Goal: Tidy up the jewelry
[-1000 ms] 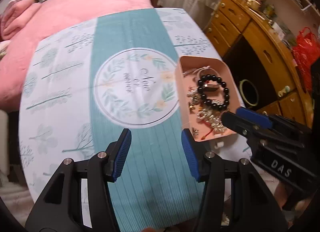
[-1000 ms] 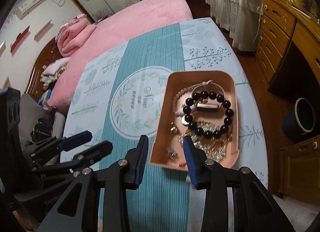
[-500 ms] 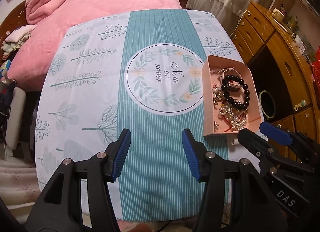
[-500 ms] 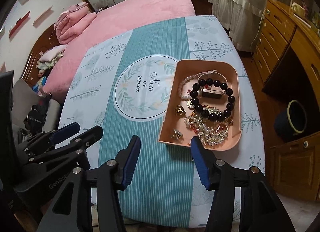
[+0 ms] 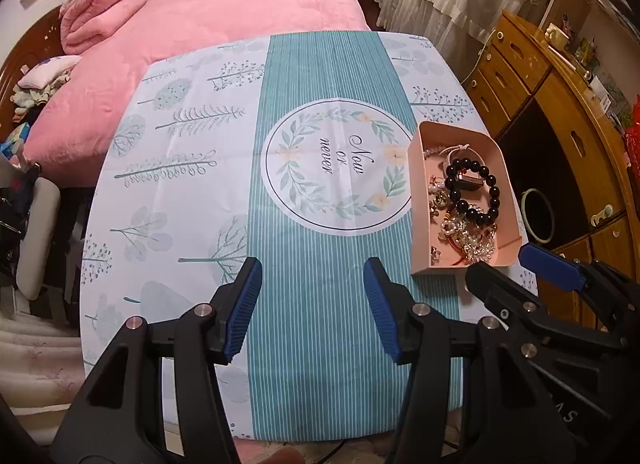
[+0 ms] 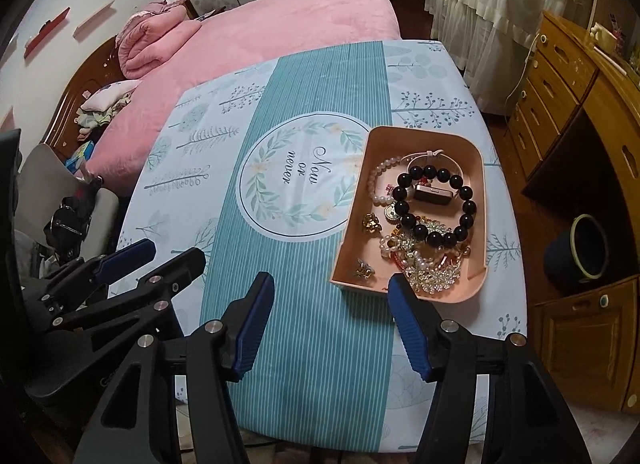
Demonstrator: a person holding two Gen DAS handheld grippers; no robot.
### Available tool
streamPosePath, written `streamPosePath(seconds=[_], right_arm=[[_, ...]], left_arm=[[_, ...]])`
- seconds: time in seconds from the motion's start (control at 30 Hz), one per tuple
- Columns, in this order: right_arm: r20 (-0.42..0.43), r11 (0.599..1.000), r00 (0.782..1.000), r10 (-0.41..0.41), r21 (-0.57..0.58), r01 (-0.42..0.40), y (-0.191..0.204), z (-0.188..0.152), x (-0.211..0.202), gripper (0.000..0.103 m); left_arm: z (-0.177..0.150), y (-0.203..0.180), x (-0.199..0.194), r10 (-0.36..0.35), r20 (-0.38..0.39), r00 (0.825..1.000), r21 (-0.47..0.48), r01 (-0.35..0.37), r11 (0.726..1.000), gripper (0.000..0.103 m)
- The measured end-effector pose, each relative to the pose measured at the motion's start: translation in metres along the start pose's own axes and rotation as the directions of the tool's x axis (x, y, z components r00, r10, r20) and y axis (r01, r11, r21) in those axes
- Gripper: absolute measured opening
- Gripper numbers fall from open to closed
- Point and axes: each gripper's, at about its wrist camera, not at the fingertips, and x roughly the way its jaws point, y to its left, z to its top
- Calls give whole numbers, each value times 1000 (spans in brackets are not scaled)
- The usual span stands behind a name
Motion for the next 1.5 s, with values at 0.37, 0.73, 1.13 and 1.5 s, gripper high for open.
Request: streamPosePath(seconds=[0.37,0.73,1.13,1.5], right_arm=[[6,1000,1000,-6,12,6,2,2,-1,65],[7,999,1000,-7,42,6,1,4,1,73],[1,999,1000,-9,43,9,4,3,4,73],[-1,999,1000,-11,44,11,6,3,4,73]], left_arm=[[2,5,-6,4,21,1000,3,-4,1000,50],[3,9,-8,7,26,1000,1,-7,1000,50],[3,11,-8,8,28,1000,0,-8,1000,50],[3,13,-7,7,26,1000,0,-7,1000,50]])
